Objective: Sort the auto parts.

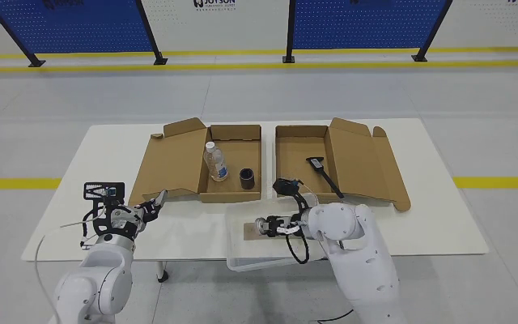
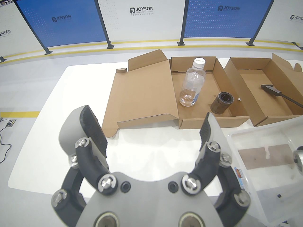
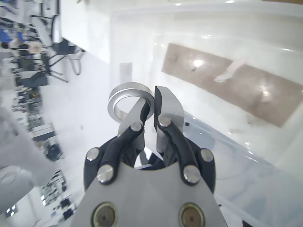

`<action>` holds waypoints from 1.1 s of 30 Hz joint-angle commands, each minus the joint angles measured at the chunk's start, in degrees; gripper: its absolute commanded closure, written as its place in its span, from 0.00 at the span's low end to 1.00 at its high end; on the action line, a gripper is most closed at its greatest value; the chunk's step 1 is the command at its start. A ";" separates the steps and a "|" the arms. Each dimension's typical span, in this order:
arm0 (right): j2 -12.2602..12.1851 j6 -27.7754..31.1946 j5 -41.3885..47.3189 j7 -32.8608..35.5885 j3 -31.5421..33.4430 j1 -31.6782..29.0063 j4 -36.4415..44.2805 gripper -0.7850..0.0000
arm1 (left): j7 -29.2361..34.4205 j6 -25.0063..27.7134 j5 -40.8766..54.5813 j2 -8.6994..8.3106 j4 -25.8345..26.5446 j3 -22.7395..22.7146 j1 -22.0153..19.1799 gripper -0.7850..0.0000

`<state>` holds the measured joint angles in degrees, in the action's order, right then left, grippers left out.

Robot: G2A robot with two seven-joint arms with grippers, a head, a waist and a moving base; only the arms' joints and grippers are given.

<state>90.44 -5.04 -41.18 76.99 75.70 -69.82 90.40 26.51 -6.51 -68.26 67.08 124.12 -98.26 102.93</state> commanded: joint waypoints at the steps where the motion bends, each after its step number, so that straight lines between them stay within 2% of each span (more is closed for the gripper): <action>1: -0.12 1.49 6.36 -0.57 1.18 -0.12 -1.75 1.00 | 0.00 0.00 0.00 0.00 0.00 0.00 0.00 0.00; 5: -0.53 2.89 9.16 -1.34 1.17 0.34 -4.13 1.00 | 0.00 0.00 0.00 0.00 0.00 0.00 0.00 0.00; 10: -1.06 2.92 8.57 -2.46 -0.10 1.17 -4.74 1.00 | 0.00 0.00 0.00 0.00 0.00 0.00 0.00 0.00; 19: -2.04 -1.34 -4.48 -6.82 -4.54 2.88 3.32 1.00 | 0.00 0.00 0.00 0.00 0.00 0.00 0.00 0.00; 24: -2.50 -5.39 -16.51 -8.96 -7.17 5.87 6.54 1.00 | 0.00 0.00 0.00 0.00 0.00 0.00 0.00 0.00; 29: -2.42 -10.92 -25.54 -11.13 -9.28 10.26 5.59 1.00 | 0.00 0.00 0.00 0.00 0.00 0.00 0.00 0.00; 33: -2.22 -13.66 -29.45 -13.06 -9.92 14.20 0.51 1.00 | 0.00 0.00 0.00 0.00 0.00 0.00 0.00 0.00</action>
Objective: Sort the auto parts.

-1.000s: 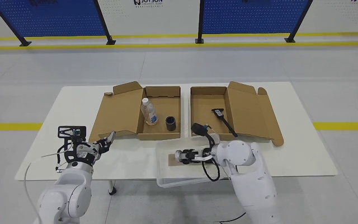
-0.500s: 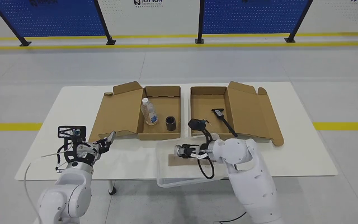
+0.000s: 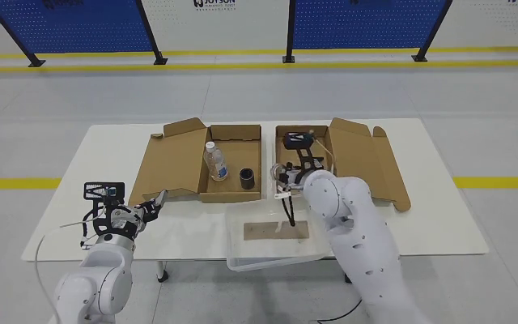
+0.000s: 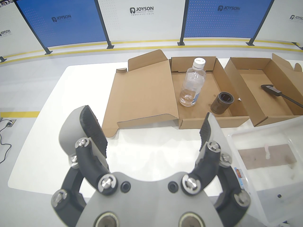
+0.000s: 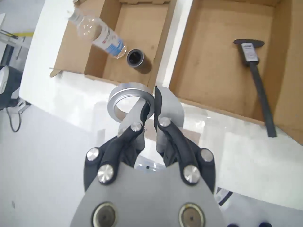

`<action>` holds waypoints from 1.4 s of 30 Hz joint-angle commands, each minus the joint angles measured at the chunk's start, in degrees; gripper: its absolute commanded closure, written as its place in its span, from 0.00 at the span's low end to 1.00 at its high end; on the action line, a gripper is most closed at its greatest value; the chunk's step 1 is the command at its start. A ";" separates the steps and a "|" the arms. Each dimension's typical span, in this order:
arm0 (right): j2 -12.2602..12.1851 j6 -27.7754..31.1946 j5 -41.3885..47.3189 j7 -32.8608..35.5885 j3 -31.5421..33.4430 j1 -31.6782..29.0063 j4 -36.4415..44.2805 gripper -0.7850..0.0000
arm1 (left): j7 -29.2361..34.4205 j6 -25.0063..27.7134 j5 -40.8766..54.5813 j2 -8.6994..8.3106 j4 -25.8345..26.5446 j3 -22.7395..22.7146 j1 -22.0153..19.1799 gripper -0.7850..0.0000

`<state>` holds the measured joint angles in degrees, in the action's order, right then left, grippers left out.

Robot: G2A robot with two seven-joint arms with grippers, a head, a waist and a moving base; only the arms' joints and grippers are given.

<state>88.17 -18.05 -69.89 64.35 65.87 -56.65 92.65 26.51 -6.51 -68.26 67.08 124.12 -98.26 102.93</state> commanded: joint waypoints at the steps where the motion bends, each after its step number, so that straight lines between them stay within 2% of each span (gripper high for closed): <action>1: 0.15 -1.20 -1.06 -1.10 -0.11 2.08 -3.53 1.00 | 0.00 0.00 0.00 0.00 0.00 0.00 0.00 0.00; 12: 0.91 -7.40 2.31 -6.33 3.14 11.01 -23.79 1.00 | 0.00 0.00 0.00 0.00 0.00 0.00 0.00 0.00; 15: 1.08 -10.43 3.47 -7.99 4.14 11.97 -28.14 1.00 | 0.00 0.00 0.00 0.00 0.00 0.00 0.00 0.00; 21: 1.32 -11.85 5.72 -11.74 5.25 13.41 -36.30 1.00 | 0.00 0.00 0.00 0.00 0.00 0.00 0.00 0.00; 31: 1.91 -8.81 9.75 -13.76 5.15 17.60 -47.85 1.00 | 0.00 0.00 0.00 0.00 0.00 0.00 0.00 0.00; 37: 2.51 -7.92 11.12 -14.69 4.10 19.83 -51.82 1.00 | 0.00 0.00 0.00 0.00 0.00 0.00 0.00 0.00; 39: 2.68 -7.71 11.47 -15.03 3.78 20.32 -52.74 0.95 | 0.00 0.00 0.00 0.00 0.00 0.00 0.00 0.00; 42: 2.86 -7.11 12.11 -15.47 3.54 20.95 -53.90 0.79 | 0.00 0.00 0.00 0.00 0.00 0.00 0.00 0.00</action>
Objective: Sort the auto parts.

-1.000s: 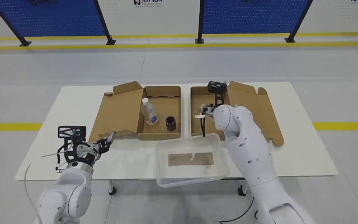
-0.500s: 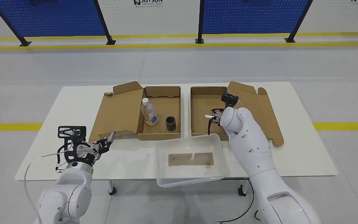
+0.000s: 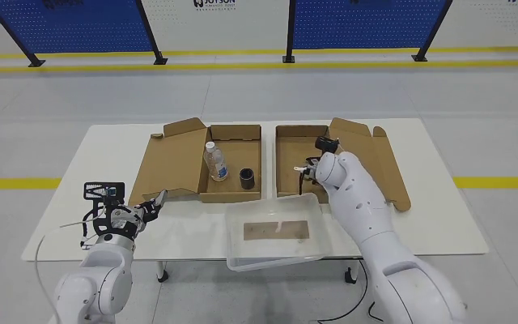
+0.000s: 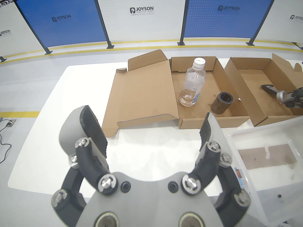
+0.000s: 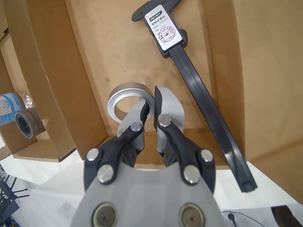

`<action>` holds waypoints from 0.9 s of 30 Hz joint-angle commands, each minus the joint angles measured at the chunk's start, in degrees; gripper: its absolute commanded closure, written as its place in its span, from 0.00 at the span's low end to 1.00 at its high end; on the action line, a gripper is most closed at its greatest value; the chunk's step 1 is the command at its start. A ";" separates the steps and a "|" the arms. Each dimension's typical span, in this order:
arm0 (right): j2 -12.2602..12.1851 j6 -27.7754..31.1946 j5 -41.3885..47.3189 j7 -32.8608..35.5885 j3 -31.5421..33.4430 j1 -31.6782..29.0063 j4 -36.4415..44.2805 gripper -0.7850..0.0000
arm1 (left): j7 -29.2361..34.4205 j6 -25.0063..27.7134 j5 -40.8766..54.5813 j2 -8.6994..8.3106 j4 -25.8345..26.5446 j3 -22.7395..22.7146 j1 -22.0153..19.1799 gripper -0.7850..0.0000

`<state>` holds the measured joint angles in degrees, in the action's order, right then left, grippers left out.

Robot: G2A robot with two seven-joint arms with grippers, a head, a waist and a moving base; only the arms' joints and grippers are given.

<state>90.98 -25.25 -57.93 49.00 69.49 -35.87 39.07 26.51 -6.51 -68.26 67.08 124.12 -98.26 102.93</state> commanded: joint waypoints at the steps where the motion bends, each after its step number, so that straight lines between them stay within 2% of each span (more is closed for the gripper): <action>1: 0.10 0.28 0.33 -0.28 -0.16 0.32 -0.57 0.77 | 0.00 0.00 0.00 0.00 0.00 0.00 0.00 0.00; 5: 0.22 0.99 0.83 -0.70 -0.40 0.87 -1.26 0.75 | 0.00 0.00 0.00 0.00 0.00 0.00 0.00 0.00; 8: 0.29 1.56 1.55 -0.85 -0.43 0.80 -0.61 0.78 | 0.00 0.00 0.00 0.00 0.00 0.00 0.00 0.00; 12: 0.11 2.77 3.48 -1.86 0.45 -0.70 3.93 0.76 | 0.00 0.00 0.00 0.00 0.00 0.00 0.00 0.00; 16: -0.88 5.35 5.37 -2.55 3.23 -4.38 13.03 0.72 | 0.00 0.00 0.00 0.00 0.00 0.00 0.00 0.00; 20: -2.13 7.45 5.55 -1.29 6.11 -10.47 26.76 0.70 | 0.00 0.00 0.00 0.00 0.00 0.00 0.00 0.00; 27: -3.93 10.44 7.70 1.80 11.81 -22.47 49.27 0.54 | 0.00 0.00 0.00 0.00 0.00 0.00 0.00 0.00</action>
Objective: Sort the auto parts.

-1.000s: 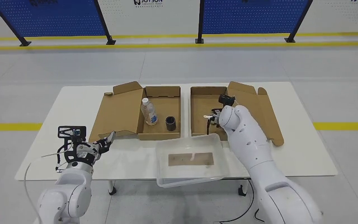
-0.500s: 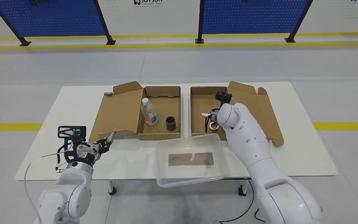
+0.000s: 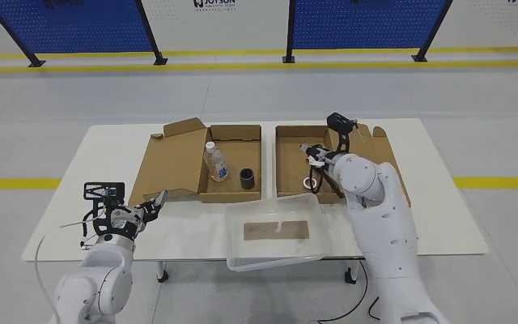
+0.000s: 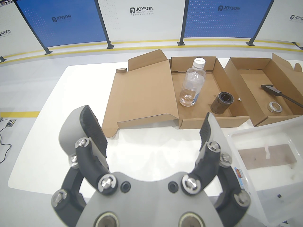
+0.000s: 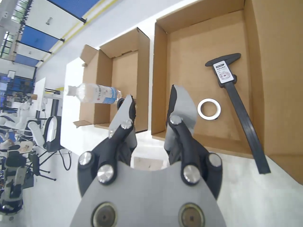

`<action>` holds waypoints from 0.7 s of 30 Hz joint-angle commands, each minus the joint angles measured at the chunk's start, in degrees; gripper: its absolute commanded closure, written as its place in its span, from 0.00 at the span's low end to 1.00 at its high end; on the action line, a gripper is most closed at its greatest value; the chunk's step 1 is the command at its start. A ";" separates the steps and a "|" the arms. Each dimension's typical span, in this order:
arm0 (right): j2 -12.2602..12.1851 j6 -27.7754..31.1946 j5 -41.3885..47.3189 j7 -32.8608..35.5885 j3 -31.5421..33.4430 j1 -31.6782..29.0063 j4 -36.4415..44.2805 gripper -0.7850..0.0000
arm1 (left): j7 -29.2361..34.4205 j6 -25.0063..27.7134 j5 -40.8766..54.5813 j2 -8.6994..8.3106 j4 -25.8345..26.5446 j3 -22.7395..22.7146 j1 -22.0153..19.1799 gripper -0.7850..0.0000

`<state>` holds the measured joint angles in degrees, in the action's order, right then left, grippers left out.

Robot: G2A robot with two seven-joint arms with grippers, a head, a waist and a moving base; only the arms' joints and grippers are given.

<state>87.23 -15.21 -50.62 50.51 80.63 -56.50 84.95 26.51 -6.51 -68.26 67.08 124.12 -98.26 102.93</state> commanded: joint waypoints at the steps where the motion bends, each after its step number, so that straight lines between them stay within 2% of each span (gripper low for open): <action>1: -0.37 0.58 0.63 0.43 1.29 -3.35 5.70 0.54 | 0.00 0.00 0.00 0.00 0.00 0.00 0.00 0.00; 2: -0.52 0.81 1.11 0.43 1.88 -4.74 7.84 0.51 | 0.00 0.00 0.00 0.00 0.00 0.00 0.00 0.00; 3: -0.67 1.14 1.77 0.45 2.54 -6.16 9.84 0.20 | 0.00 0.00 0.00 0.00 0.00 0.00 0.00 0.00; 4: -0.81 1.64 2.63 0.47 3.17 -7.49 11.63 0.00 | 0.00 0.00 0.00 0.00 0.00 0.00 0.00 0.00; 12: -2.10 4.72 4.96 1.82 7.99 -14.58 21.61 0.00 | 0.00 0.00 0.00 0.00 0.00 0.00 0.00 0.00; 21: -3.11 7.93 9.84 0.45 11.97 -21.10 26.62 0.00 | 0.00 0.00 0.00 0.00 0.00 0.00 0.00 0.00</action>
<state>84.22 -7.88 -41.27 51.03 92.42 -77.20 111.36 26.51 -6.51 -68.26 67.08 124.12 -98.26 102.93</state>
